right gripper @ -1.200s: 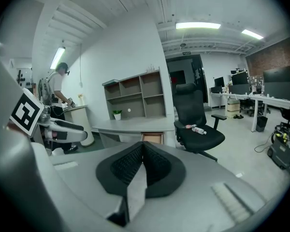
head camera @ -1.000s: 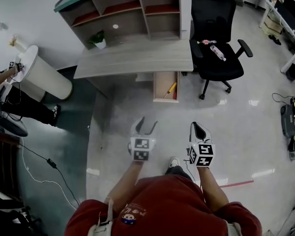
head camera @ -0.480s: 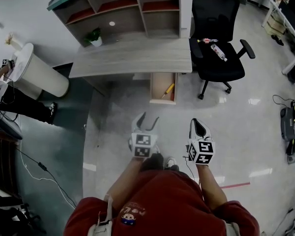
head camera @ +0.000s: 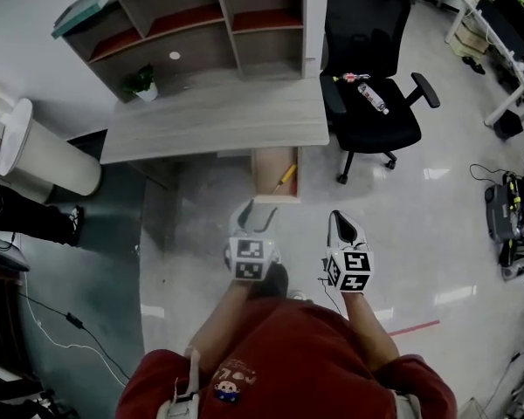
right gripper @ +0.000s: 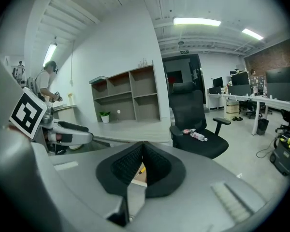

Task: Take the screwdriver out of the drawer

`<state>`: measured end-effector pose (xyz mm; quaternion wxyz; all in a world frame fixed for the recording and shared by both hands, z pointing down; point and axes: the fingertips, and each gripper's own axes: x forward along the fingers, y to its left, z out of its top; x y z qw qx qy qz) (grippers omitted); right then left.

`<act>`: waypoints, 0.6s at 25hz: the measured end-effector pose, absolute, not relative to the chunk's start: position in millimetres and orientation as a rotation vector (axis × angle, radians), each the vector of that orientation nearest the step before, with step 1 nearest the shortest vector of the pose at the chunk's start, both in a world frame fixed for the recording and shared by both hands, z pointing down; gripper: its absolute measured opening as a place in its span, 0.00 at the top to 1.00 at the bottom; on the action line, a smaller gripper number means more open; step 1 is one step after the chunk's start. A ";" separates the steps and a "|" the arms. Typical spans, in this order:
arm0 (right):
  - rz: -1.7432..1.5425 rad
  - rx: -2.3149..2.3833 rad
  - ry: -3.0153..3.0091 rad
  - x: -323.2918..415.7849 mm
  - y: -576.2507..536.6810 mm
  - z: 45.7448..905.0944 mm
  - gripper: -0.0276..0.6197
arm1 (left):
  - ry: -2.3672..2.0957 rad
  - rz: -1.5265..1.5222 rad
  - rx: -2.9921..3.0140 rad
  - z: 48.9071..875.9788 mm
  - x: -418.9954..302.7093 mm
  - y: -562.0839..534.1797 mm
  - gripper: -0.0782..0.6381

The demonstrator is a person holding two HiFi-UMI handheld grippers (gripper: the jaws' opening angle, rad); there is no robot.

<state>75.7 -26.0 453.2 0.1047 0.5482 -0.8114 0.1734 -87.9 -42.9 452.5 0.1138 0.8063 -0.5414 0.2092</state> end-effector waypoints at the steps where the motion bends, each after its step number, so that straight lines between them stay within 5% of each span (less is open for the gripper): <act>1: 0.503 1.620 -2.386 73.4 -35.3 452.2 0.95 | -1.583 0.613 2.369 453.5 -90.6 -52.5 0.55; 15: 0.519 1.704 -2.278 16.5 -142.5 465.9 0.95 | -1.412 0.655 2.465 480.1 -131.4 -167.9 0.55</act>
